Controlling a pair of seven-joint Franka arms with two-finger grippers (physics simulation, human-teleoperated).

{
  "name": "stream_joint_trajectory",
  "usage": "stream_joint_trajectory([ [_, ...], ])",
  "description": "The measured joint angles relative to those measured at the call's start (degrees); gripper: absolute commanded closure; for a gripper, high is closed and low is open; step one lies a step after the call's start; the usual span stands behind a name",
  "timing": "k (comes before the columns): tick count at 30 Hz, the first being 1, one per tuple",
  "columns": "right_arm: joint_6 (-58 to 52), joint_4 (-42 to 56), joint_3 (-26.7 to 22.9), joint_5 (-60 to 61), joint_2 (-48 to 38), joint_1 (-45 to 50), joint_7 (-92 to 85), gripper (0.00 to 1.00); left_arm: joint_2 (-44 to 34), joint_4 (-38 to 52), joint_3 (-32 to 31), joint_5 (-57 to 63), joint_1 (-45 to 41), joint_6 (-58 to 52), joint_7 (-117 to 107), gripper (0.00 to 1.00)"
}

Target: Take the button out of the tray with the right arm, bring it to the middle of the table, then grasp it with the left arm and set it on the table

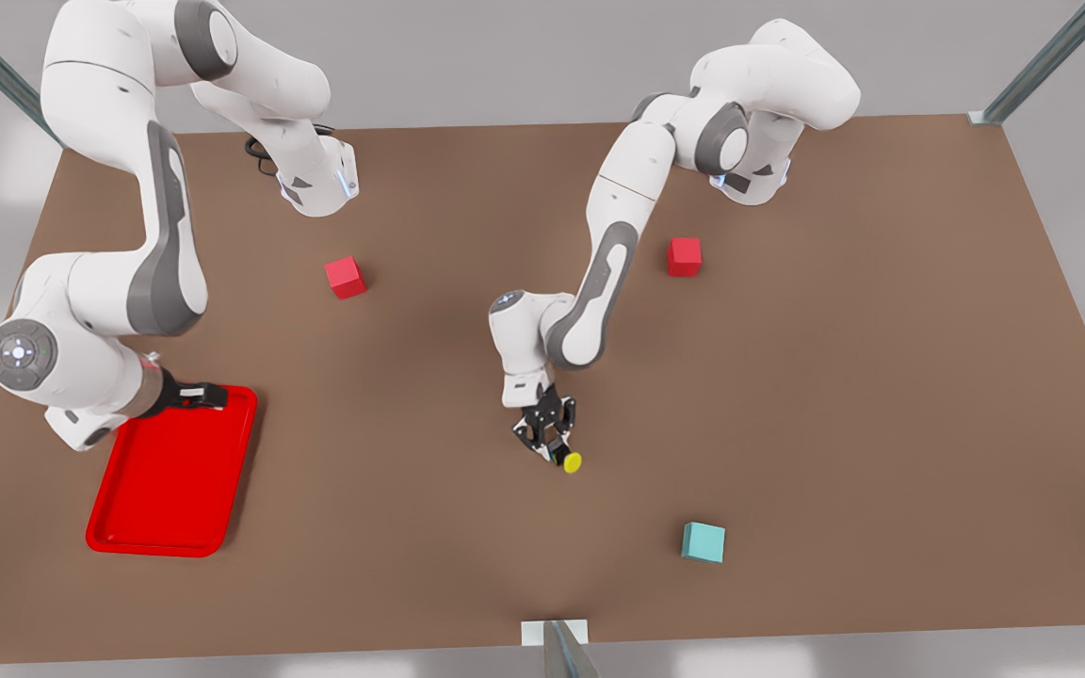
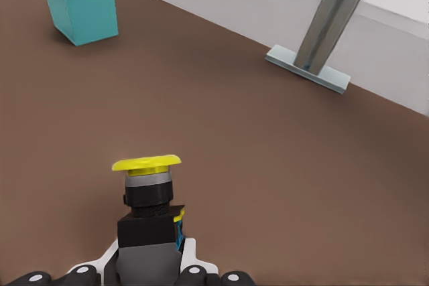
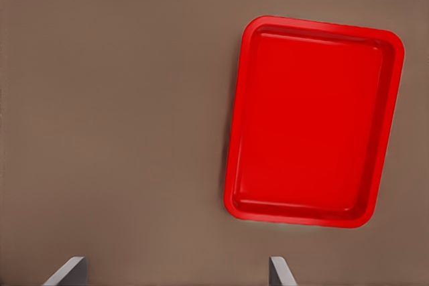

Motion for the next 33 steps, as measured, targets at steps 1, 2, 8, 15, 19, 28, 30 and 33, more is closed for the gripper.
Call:
stream_joint_trajectory([
  [1, 0.09, 0.04, 0.0, 0.06, 0.02, 0.12, 0.07, 0.0, 0.46, 0.01, 0.8, 0.61, -0.73, 0.04, -1.13, 0.65],
  [2, 0.16, 0.06, 0.0, 0.12, 0.06, 0.24, 0.15, 0.0, 0.91, 0.0, 1.74, 1.23, -1.65, 0.0, -2.19, 0.65],
  [8, 0.41, 0.1, 0.0, 0.28, 0.45, 0.09, 0.53, 0.0, 1.88, -0.16, 3.33, 8.04, -3.3, -1.51, -7.72, 0.66],
  [15, 0.51, 0.73, 0.0, 0.31, 0.68, 0.18, 0.8, 0.0, 3.48, -0.08, 4.29, 12.59, -4.76, -2.8, -13.01, 0.66],
  [19, 0.5, 0.88, 0.0, 0.33, 0.59, 0.38, 0.91, 0.0, 3.56, -0.01, 4.42, 14.55, -5.29, -4.0, -15.41, 0.66],
  [28, 0.5, 1.43, 0.01, 0.43, 0.55, 0.57, 1.11, 0.0, 4.2, 0.03, 4.39, 19.27, -5.48, -6.13, -19.58, 0.65],
  [30, 0.61, 1.47, -0.01, 0.42, 0.73, 0.38, 1.13, 0.0, 4.43, 0.02, 4.38, 20.63, -5.52, -6.39, -20.25, 0.65],
  [33, 0.76, 1.42, -0.04, 0.48, 1.17, -0.07, 1.14, 0.0, 4.94, 0.01, 4.35, 21.91, -5.54, -6.67, -21.13, 0.65],
])
